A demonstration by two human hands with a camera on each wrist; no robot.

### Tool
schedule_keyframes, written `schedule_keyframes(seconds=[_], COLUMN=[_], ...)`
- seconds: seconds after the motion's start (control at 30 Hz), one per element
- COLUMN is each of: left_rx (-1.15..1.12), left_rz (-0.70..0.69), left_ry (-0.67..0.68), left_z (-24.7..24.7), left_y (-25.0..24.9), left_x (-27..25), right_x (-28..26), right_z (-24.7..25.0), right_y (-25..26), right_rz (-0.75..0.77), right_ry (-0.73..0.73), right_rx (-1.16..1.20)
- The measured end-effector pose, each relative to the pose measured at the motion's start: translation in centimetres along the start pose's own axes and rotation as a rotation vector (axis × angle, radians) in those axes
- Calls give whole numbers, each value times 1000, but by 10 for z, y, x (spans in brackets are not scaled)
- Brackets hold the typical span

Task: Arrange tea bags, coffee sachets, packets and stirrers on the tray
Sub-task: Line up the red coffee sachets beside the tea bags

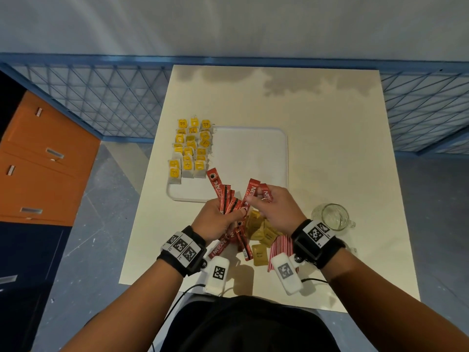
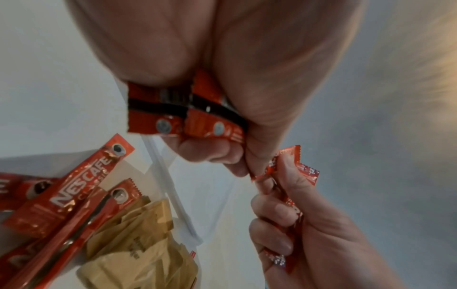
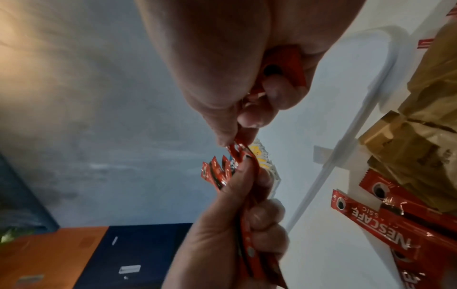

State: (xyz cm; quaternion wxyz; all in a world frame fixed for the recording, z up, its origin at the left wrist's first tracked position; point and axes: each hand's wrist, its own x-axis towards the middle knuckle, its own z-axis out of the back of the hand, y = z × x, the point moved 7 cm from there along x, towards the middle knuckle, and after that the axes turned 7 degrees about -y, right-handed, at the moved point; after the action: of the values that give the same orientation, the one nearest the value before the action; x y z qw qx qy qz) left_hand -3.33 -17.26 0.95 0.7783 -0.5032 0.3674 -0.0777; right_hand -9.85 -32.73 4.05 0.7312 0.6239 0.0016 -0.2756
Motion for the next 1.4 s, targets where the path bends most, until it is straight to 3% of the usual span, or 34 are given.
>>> schedule_keyframes(seconds=[0.33, 0.57, 0.73, 1.03, 1.4], left_rx=[-80, -180, -206, -250, -224], left_rz=[-6, 12, 24, 58, 100], left_ry=[-115, -190, -209, -246, -231], left_z=[31, 61, 80, 102, 118], left_y=[-9, -16, -21, -27, -26], left_x=[25, 54, 74, 109, 155], right_x=[20, 46, 71, 123, 187], right_z=[-22, -40, -39, -24, -17], right_y=[-6, 5, 12, 0, -5], right_rz=[-47, 70, 53, -121, -123], right_ry=[92, 195, 138, -77, -207], right_rx=[-69, -238, -158, 50, -63])
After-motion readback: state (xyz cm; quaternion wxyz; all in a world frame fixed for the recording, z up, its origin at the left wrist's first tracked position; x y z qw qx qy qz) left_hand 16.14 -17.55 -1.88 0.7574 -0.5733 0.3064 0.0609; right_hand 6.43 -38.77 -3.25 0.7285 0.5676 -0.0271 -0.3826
